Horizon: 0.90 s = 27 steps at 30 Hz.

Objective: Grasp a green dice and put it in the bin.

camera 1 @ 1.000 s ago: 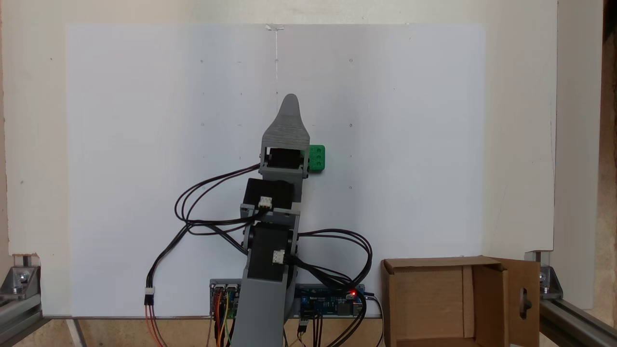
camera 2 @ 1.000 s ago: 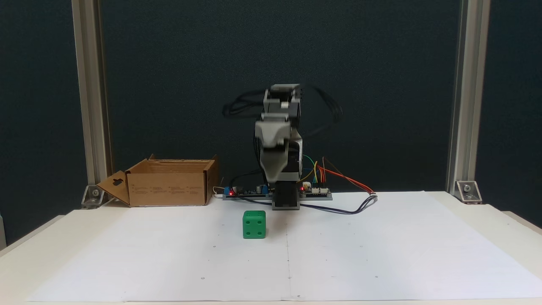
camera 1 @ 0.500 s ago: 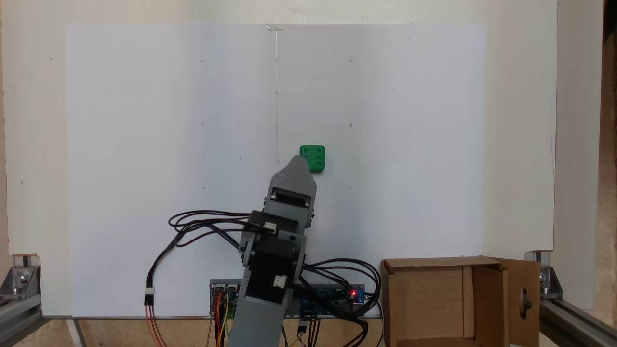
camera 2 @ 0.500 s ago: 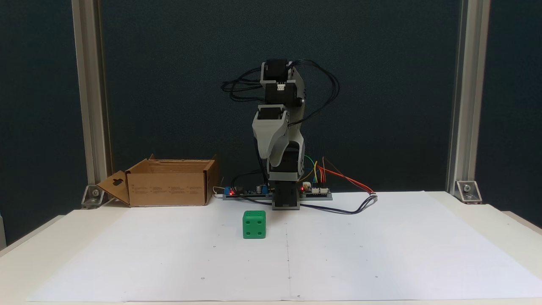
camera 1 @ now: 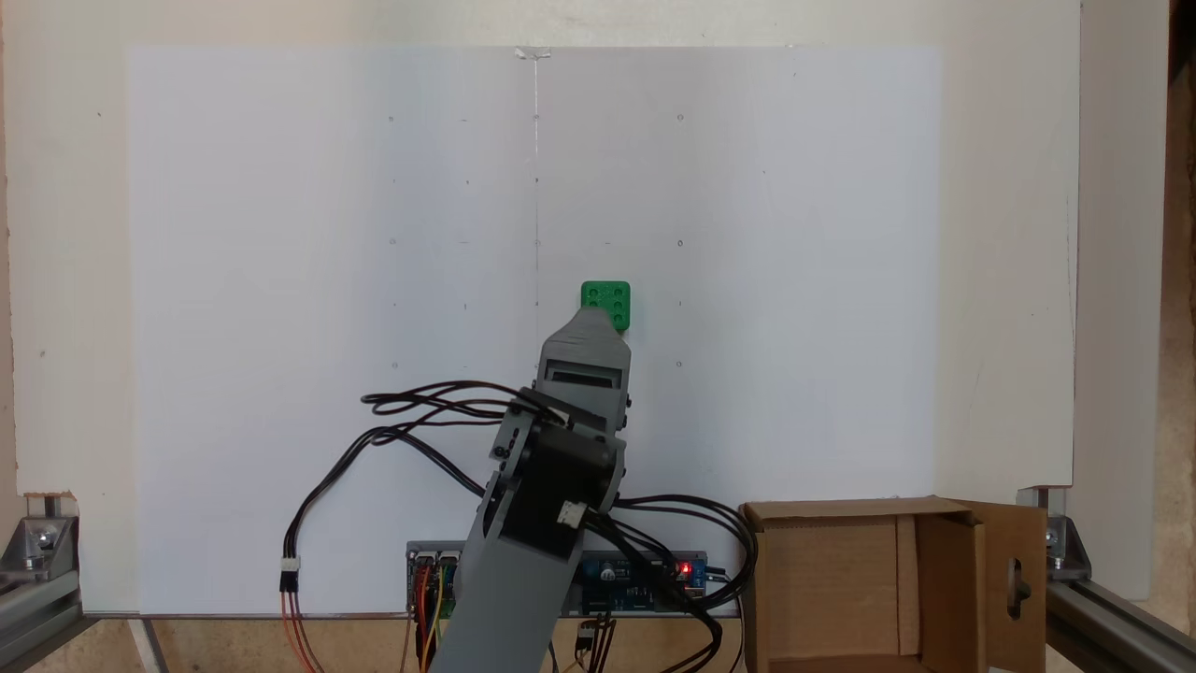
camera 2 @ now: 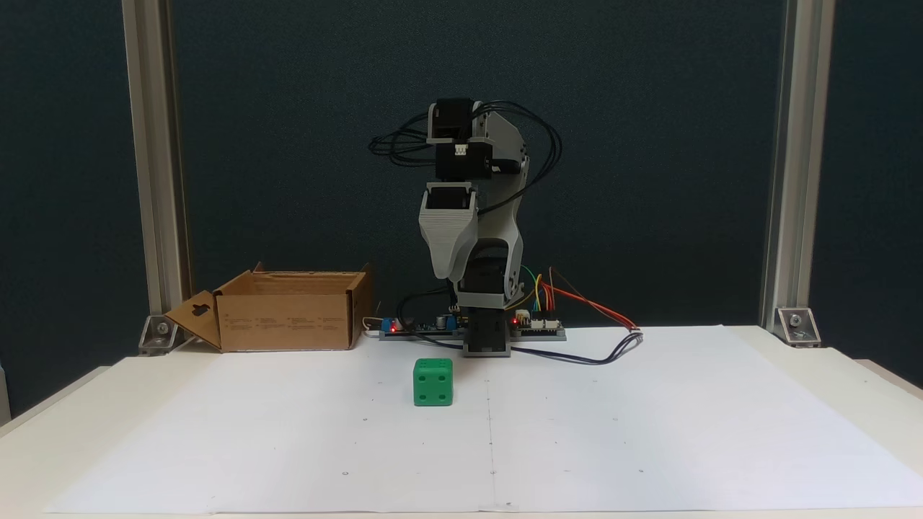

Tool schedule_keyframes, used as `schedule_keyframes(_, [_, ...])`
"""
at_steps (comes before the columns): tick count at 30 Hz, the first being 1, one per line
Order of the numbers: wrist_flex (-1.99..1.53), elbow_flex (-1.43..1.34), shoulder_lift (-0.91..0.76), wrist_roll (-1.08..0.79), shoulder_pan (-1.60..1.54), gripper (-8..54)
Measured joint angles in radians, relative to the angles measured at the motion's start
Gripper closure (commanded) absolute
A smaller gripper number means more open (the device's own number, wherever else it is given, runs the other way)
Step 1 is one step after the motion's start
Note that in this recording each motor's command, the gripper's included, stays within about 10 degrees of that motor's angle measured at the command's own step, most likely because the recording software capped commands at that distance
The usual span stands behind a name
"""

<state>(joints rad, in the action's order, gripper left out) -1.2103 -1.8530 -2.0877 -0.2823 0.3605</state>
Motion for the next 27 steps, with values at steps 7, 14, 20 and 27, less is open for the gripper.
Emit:
schedule_keyframes(7, [0.0, 0.071, 0.109, -0.021, -0.009, 1.2])
schedule_keyframes(14, [0.038, 0.098, 0.218, -0.023, -0.021, 1.2])
schedule_keyframes(20, [0.109, 0.098, 0.314, -0.023, -0.021, 1.2])
schedule_keyframes(27, [0.123, 0.098, 0.373, -0.023, -0.021, 1.2])
